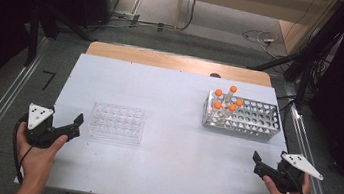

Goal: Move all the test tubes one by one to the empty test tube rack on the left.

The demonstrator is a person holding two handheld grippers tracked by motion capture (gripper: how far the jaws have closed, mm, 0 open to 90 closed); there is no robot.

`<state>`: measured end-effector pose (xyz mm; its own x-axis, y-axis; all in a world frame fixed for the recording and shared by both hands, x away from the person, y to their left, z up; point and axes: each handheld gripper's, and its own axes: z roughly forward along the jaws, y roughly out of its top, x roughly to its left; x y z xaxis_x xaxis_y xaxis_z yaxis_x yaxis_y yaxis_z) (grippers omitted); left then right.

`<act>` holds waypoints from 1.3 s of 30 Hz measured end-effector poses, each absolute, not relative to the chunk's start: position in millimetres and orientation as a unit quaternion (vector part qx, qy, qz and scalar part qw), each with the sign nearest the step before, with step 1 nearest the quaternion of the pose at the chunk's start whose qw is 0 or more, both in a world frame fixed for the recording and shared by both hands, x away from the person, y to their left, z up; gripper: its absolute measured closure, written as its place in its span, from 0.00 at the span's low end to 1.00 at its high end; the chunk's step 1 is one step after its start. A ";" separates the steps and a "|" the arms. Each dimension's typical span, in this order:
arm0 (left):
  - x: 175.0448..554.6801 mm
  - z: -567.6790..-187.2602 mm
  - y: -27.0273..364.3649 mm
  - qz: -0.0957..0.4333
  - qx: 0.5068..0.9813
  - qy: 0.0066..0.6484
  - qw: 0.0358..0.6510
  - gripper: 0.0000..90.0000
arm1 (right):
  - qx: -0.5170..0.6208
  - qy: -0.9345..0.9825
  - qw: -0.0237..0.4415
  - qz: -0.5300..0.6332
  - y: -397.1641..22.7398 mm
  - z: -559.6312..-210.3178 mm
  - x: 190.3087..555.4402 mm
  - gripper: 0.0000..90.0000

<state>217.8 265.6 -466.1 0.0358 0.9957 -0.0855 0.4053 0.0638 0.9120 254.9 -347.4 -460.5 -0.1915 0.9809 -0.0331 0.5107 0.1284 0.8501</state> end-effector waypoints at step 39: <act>225.4 -466.6 260.7 0.354 0.588 0.603 0.407 0.08 | 0.531 0.682 0.304 0.400 -326.4 -447.0 277.8 0.06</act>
